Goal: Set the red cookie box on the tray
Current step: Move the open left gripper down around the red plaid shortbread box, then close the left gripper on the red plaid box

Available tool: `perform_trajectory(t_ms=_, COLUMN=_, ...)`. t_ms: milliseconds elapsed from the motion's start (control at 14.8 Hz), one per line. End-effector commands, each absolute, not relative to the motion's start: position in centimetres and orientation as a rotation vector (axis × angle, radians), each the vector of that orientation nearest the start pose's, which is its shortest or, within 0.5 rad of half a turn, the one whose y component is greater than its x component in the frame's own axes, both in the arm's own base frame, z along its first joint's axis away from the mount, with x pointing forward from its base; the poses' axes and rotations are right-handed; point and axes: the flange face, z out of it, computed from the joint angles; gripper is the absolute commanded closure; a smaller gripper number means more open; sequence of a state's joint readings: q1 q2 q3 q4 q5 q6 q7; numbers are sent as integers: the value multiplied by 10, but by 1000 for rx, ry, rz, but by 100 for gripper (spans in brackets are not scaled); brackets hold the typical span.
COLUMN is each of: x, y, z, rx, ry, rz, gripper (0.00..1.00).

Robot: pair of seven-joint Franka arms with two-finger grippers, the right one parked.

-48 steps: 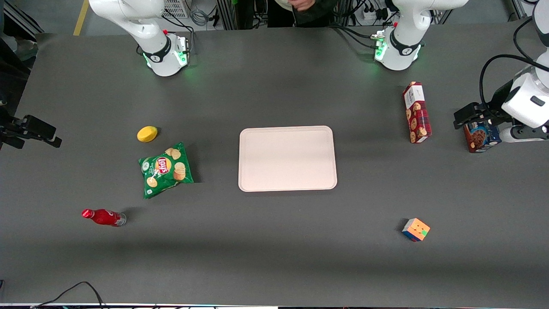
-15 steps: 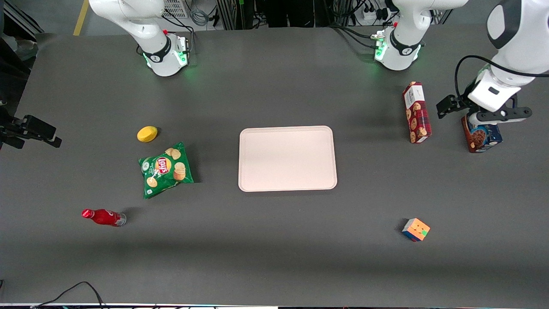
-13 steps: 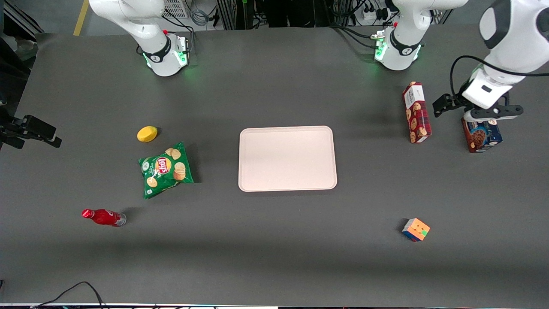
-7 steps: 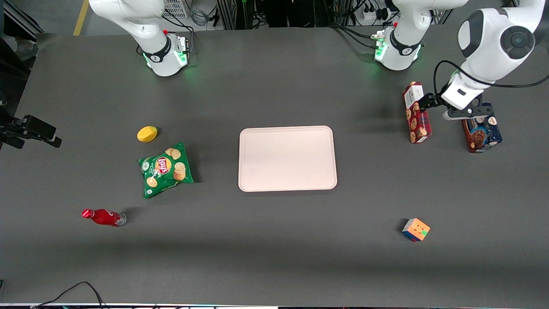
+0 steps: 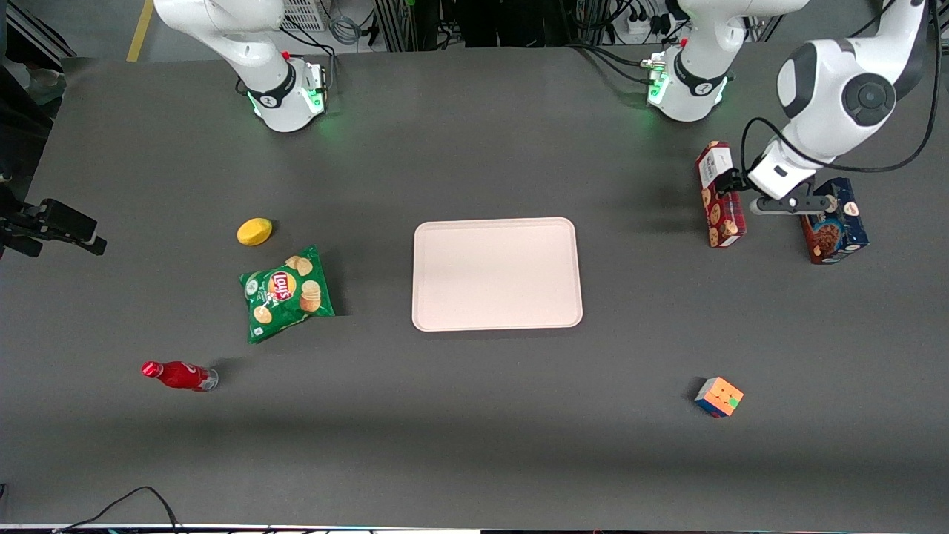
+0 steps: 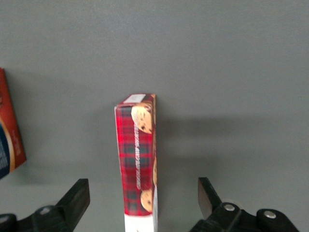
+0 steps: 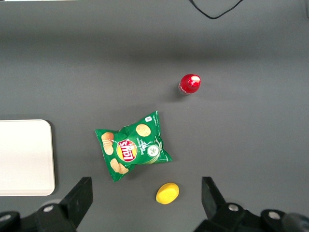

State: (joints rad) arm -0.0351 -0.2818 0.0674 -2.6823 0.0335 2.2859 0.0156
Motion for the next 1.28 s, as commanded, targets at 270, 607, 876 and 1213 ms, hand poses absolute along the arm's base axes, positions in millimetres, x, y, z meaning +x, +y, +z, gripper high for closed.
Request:
perform_trajectory(t_ms=270, x=383, y=21, z=261, rx=-3127, ry=83, rz=179, gripper=0)
perform_trajectory(t_ms=607, x=359, y=20, z=244, rx=-3128, ry=80, rz=256, gripper=0)
perform_trajectory(t_ms=876, x=345, y=21, z=233, rx=-3127, ry=98, rz=316, gripper=0)
perform_trajectory(t_ms=1213, x=340, y=34, z=218, rx=-3130, ry=110, rz=374, gripper=0)
